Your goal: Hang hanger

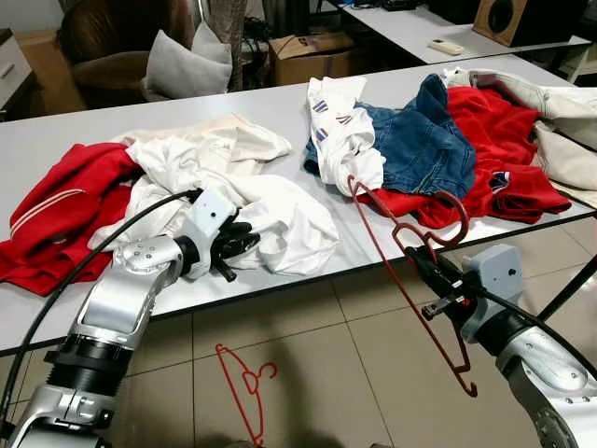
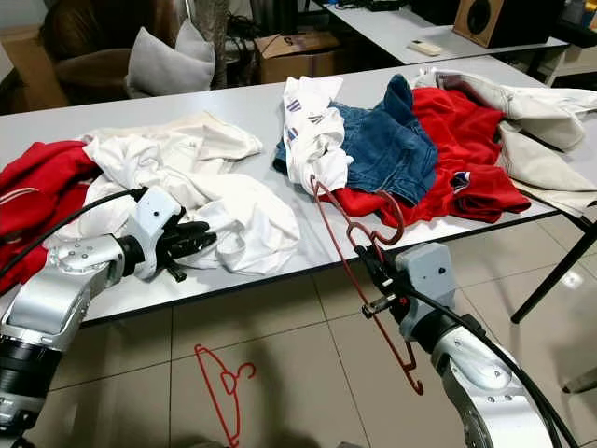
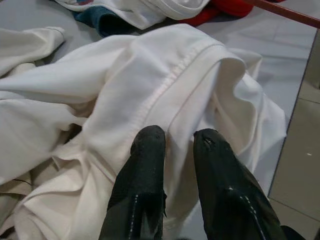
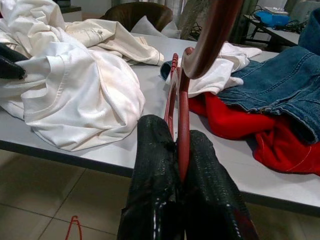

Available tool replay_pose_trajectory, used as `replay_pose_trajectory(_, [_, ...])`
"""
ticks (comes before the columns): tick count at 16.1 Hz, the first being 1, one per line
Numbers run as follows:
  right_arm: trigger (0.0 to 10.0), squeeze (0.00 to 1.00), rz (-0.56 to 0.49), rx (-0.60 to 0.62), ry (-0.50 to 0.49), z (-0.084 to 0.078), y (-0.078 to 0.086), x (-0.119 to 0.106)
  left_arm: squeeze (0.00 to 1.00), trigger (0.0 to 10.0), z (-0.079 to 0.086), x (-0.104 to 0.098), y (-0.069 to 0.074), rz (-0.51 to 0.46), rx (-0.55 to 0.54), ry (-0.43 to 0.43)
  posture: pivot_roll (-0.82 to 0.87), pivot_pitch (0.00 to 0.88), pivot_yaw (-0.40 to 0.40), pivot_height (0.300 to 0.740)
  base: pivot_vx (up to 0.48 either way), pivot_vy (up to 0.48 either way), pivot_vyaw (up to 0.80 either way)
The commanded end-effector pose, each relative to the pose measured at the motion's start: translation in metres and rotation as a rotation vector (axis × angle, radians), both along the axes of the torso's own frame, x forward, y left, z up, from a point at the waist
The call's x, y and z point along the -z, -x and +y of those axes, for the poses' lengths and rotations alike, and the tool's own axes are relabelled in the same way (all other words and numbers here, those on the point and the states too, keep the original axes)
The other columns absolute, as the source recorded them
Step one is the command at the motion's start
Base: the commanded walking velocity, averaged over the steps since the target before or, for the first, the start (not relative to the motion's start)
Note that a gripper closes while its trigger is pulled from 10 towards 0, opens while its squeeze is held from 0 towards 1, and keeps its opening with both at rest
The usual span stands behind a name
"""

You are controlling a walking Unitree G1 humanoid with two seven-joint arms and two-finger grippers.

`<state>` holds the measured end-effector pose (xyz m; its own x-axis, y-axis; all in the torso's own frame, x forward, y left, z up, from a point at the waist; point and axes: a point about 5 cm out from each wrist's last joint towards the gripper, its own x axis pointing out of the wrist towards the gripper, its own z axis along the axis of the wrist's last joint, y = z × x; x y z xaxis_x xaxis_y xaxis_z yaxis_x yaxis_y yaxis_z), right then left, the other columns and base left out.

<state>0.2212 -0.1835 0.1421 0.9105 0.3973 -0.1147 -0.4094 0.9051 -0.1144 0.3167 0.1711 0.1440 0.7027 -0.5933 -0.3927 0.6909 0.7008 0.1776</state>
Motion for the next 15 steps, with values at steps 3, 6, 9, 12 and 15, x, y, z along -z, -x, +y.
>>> replay_pose_trajectory(3, [10.0, 0.0, -0.008, 0.007, 0.01, -0.005, -0.001, -0.005, 0.0, 0.0, 0.001, 0.002, 0.002, 0.009, 0.006, -0.025, -0.2, 0.0, 0.055, 0.71, 0.0, 0.0, 0.0])
replay_pose_trajectory(6, [10.0, 0.0, -0.01, -0.023, 0.0, -0.004, -0.001, -0.007, 0.0, 0.0, 0.003, 0.002, 0.0, -0.021, -0.022, -0.074, -0.2, 0.0, 0.053, 0.71, 0.0, 0.0, 0.0])
replay_pose_trajectory(9, [10.0, 0.0, -0.013, -0.214, -0.113, 0.012, 0.005, -0.019, 0.0, 0.0, 0.005, -0.003, -0.011, -0.103, -0.061, -0.077, -0.19, 0.0, 0.051, 0.71, 0.0, 0.0, 0.0])
replay_pose_trajectory(12, [10.0, 0.0, 0.006, -0.409, -0.148, 0.015, 0.022, -0.03, 0.0, 0.0, 0.005, -0.038, -0.016, -0.257, -0.027, -0.052, -0.19, 0.0, 0.053, 0.71, 0.0, 0.0, 0.0])
replay_pose_trajectory(15, [10.0, 0.0, 0.065, -0.532, -0.199, 0.012, 0.032, -0.037, 0.0, 0.0, 0.003, -0.063, -0.019, -0.344, 0.021, -0.077, -0.19, 0.0, 0.052, 0.71, 0.0, 0.0, 0.0])
